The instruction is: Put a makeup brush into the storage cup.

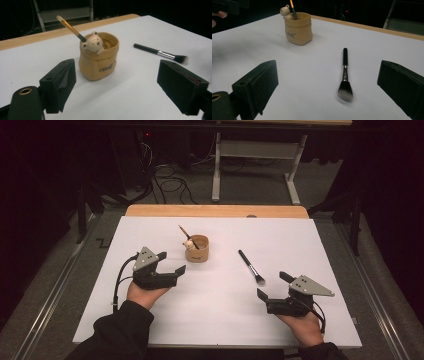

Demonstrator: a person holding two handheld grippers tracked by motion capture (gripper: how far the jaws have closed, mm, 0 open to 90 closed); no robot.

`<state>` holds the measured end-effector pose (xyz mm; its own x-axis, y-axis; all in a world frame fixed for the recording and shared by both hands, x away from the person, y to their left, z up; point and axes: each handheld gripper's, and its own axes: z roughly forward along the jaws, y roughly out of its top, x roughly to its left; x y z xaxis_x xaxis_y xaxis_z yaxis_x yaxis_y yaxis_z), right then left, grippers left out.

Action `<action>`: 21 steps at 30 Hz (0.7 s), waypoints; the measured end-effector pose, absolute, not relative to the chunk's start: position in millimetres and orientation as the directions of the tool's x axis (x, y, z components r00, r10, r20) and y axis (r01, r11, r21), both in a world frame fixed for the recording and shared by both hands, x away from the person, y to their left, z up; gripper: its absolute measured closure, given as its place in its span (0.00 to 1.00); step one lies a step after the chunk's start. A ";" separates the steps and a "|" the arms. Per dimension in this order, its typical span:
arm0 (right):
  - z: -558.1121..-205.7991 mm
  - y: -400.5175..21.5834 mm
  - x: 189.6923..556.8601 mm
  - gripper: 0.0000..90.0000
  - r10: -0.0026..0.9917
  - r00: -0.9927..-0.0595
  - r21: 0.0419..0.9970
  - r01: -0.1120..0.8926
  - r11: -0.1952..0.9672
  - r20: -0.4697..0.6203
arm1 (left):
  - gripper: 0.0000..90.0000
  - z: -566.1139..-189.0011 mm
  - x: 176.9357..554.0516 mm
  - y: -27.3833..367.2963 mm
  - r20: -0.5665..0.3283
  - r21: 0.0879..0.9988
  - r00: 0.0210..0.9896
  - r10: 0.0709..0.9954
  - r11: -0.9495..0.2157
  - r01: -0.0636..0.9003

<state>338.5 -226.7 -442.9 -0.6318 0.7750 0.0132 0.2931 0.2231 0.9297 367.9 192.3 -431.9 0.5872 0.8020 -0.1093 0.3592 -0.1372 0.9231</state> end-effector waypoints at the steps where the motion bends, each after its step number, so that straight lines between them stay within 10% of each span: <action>1: -443.1 -226.6 338.5 0.05 0.775 -0.632 0.929 0.293 0.224 0.013 | 0.17 -432.5 365.7 193.5 -0.113 0.924 0.587 0.802 -0.133 0.359; 21: -446.4 -225.9 340.5 0.05 0.776 -0.630 0.928 0.291 0.233 0.003 | 0.00 -459.1 332.0 206.8 -0.089 0.922 0.593 0.800 -0.158 0.352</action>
<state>340.5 -225.9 -446.4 -0.6303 0.7764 0.0028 0.2911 0.2330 0.9279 332.0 206.8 -459.1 0.5933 0.8000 -0.0894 0.3522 -0.1581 0.9225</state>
